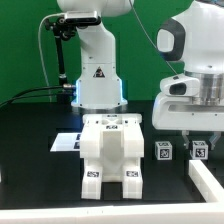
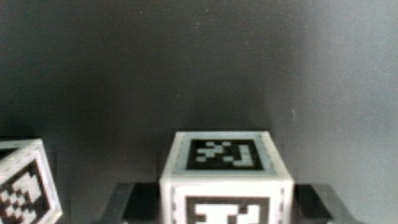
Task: Assemble chair
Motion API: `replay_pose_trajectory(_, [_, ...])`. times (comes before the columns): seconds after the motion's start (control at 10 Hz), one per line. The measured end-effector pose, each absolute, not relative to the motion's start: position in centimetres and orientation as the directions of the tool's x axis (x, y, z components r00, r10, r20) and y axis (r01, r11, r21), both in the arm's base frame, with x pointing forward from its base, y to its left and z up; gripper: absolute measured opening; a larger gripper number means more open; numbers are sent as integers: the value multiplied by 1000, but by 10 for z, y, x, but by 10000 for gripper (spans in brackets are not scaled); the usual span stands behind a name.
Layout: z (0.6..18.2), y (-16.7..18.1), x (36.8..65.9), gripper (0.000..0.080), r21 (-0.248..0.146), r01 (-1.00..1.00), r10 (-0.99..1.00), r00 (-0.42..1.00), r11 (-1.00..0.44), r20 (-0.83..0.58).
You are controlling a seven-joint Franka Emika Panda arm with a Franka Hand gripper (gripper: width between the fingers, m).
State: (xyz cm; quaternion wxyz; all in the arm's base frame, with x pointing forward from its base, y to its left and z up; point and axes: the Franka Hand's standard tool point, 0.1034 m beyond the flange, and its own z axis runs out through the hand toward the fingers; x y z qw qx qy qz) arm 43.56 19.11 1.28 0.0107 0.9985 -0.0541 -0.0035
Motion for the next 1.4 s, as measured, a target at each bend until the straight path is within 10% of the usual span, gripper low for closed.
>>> replay_pose_trajectory(0.4, [16,189,437,284,23,-97,-98,995,-995,-11])
replay_pose_trajectory(1.0, [167,111,488,284,-15,-49,-49,999,-999,-24])
replay_pose_trajectory(1.4, [165,115,488,284,0,-50,-50,999,-999,-18])
